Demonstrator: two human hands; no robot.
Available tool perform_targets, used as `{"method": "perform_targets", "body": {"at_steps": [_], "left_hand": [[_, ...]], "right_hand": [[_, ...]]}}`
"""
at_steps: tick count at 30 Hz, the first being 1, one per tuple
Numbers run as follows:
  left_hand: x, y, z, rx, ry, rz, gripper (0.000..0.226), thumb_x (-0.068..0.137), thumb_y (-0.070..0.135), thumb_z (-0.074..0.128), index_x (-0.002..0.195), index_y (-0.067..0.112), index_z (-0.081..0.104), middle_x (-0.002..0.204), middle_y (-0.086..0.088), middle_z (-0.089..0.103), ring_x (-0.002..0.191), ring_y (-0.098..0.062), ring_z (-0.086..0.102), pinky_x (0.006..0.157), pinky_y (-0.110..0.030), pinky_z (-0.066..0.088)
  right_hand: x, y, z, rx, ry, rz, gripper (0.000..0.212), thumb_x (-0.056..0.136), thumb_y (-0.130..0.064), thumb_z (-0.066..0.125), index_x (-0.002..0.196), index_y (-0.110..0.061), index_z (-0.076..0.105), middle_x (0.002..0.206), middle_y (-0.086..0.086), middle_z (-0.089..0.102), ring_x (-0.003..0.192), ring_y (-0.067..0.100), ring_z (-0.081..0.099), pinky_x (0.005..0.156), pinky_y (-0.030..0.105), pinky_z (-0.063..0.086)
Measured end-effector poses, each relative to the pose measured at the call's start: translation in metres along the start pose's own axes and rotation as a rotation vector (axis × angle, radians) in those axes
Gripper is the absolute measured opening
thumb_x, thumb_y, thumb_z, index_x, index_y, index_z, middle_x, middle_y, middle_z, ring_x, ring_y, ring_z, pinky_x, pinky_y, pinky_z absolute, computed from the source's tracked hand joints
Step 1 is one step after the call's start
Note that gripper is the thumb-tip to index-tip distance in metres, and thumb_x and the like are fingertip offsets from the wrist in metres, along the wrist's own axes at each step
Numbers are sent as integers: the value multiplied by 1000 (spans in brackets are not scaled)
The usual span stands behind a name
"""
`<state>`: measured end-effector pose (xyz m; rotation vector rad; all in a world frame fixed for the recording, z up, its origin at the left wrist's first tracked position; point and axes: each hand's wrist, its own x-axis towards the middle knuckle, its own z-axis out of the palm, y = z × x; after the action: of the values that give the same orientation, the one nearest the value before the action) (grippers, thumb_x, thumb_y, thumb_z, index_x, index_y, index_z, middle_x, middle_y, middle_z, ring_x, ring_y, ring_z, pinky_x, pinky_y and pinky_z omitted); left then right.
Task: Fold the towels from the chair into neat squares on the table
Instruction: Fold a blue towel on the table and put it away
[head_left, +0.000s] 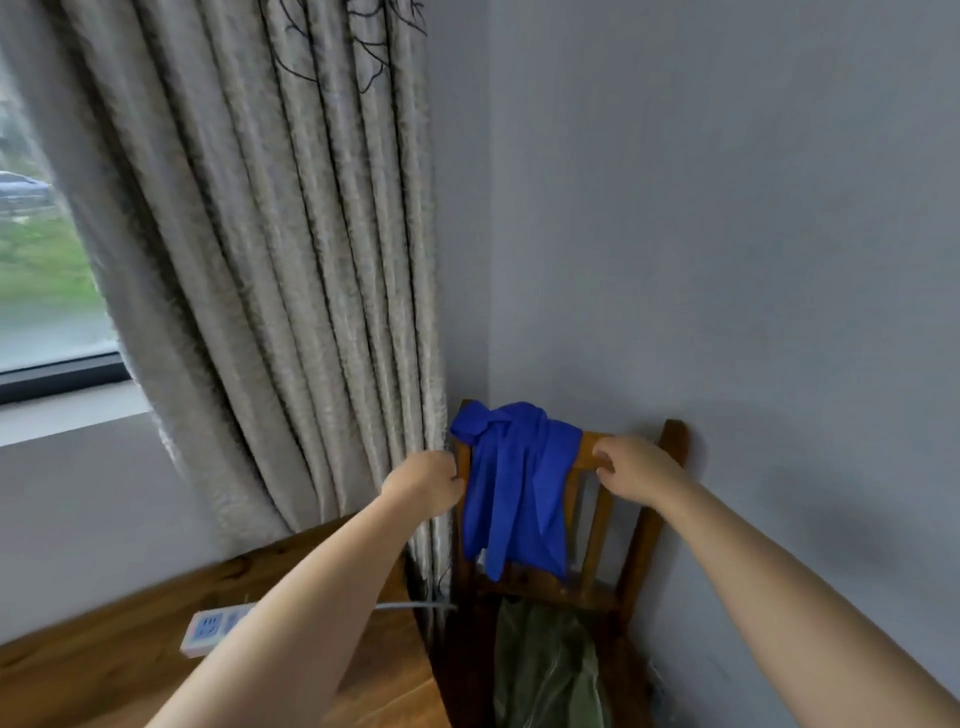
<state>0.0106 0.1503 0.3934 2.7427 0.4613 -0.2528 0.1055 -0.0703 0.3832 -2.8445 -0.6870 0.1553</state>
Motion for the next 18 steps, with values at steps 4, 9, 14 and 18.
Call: {"method": "perform_targets", "body": {"at_steps": [4,9,14,18], "left_hand": [[60,6,1,-71,-43,-55,31,98,23,37,121,9,52,128,-10,52,116,-25,51,79,-27,45],[133,21,20,-117,-85,-145,30,94,38,44,102,11,56,105,-9,57,109,-26,55,82,-27,42],[152,43,42,-235,10,-209,33,90,43,53,86,11,53,84,-4,56,90,-22,55,64,-24,38],[150,51,60,-443,254,-282,58,86,39,61,130,6,43,121,-9,59,111,-24,56,83,-29,46]], "right_hand": [[80,15,21,-6,-2,-110,20,89,-13,47,107,-8,56,107,12,62,97,26,59,76,30,44],[148,37,42,-69,-160,-293,26,92,-18,43,116,-14,53,115,11,59,104,26,52,73,27,34],[166,46,51,56,-119,-305,31,93,-19,43,121,-17,56,108,9,57,104,24,52,71,25,33],[162,54,66,151,-26,-292,32,93,-21,47,124,-17,58,99,6,55,100,24,54,69,24,31]]}}
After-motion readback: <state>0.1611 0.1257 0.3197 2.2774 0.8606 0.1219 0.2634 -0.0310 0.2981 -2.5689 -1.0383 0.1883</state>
